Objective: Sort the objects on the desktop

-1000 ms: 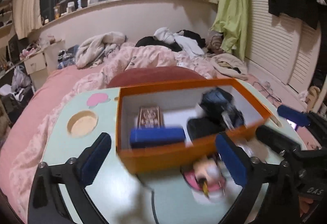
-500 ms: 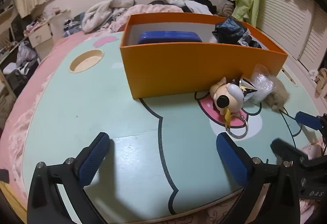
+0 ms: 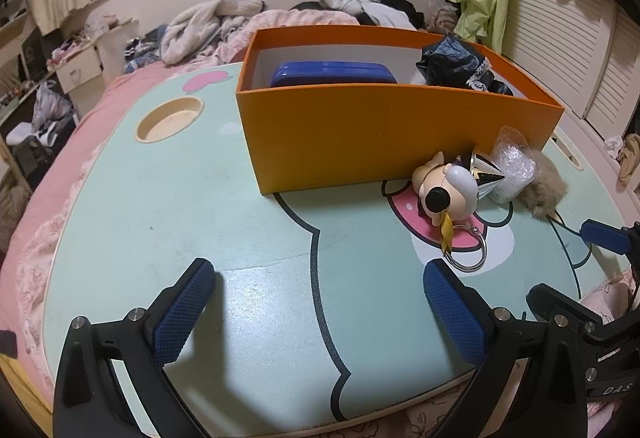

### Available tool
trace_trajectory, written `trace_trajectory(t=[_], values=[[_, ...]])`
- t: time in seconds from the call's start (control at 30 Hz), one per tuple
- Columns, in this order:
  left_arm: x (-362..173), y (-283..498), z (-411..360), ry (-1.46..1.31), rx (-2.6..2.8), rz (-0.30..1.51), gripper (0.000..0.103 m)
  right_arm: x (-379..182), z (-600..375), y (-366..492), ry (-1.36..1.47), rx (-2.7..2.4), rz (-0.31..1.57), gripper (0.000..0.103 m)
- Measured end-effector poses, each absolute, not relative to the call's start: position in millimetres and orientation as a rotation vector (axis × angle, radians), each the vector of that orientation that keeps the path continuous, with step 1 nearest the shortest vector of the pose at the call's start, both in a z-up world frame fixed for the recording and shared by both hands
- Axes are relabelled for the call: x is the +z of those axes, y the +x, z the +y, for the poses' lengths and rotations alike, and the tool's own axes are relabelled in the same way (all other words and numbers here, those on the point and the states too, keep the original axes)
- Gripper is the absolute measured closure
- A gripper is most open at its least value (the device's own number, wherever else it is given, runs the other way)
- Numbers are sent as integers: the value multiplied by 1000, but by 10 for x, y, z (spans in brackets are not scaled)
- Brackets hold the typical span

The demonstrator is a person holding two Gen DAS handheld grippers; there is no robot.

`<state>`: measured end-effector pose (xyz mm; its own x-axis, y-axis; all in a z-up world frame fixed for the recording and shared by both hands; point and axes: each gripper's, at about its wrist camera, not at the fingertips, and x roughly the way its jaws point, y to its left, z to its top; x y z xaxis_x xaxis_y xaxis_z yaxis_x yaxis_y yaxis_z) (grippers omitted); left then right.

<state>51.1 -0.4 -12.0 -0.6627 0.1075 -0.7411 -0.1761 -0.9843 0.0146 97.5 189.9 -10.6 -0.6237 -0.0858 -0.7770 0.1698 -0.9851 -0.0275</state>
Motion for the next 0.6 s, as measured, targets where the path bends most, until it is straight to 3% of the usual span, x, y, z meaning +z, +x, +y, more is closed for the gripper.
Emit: trace_trajectory(t=[0.6], values=[[-108, 519, -5, -1207, 2728, 127, 0, -95, 1873, 992, 1284, -2702, 150, 1]])
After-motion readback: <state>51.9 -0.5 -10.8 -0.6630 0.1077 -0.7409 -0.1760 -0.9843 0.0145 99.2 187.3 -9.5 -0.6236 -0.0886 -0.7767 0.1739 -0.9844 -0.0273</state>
